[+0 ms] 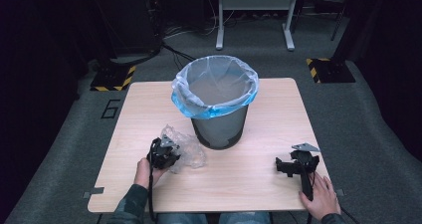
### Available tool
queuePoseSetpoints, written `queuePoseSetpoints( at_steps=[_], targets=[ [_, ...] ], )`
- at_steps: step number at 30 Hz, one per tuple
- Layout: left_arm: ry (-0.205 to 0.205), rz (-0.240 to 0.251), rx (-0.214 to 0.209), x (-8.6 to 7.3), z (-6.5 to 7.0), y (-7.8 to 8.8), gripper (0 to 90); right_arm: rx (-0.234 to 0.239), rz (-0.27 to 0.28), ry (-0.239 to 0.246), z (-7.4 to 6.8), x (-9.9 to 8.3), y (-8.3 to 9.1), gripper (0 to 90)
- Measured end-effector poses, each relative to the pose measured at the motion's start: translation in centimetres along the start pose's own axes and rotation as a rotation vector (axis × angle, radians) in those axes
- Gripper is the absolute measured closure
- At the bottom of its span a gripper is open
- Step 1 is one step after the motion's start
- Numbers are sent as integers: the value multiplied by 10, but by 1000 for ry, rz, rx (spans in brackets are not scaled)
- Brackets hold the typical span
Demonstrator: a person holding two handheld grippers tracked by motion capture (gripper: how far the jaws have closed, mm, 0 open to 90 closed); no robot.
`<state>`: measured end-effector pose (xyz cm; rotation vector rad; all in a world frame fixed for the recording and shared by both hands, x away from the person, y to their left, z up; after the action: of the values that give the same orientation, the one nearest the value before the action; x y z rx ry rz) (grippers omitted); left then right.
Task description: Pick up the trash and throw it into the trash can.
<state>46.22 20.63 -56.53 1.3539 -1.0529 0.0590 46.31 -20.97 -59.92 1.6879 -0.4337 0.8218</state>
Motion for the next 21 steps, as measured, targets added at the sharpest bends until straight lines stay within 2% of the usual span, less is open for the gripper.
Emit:
queuePoseSetpoints(
  at_steps=[4, 14, 21],
  targets=[
    [-26, 5, 2, 2, -4, 6, 840, 3, 0, 3, 0, 0, 0, 0],
    [-42, 12, 5, 6, -6, 17, 850, 15, -1, 13, 0, 1, -1, 0],
    [-60, 0, -15, 7, -3, 19, 852, 17, -2, 16, 0, 1, 0, 0]
  ],
)
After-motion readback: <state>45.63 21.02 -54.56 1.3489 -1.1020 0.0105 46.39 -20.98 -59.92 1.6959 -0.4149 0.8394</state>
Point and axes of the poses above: each handheld gripper's, and its own axes: y roughly backward along the jaws, x roughly out of its top, z roughly to its right, the point moved 10 cm from there along -y, roughly forward along the jaws, and after that the axes turned 8 degrees about x, right-handed, at the moved point
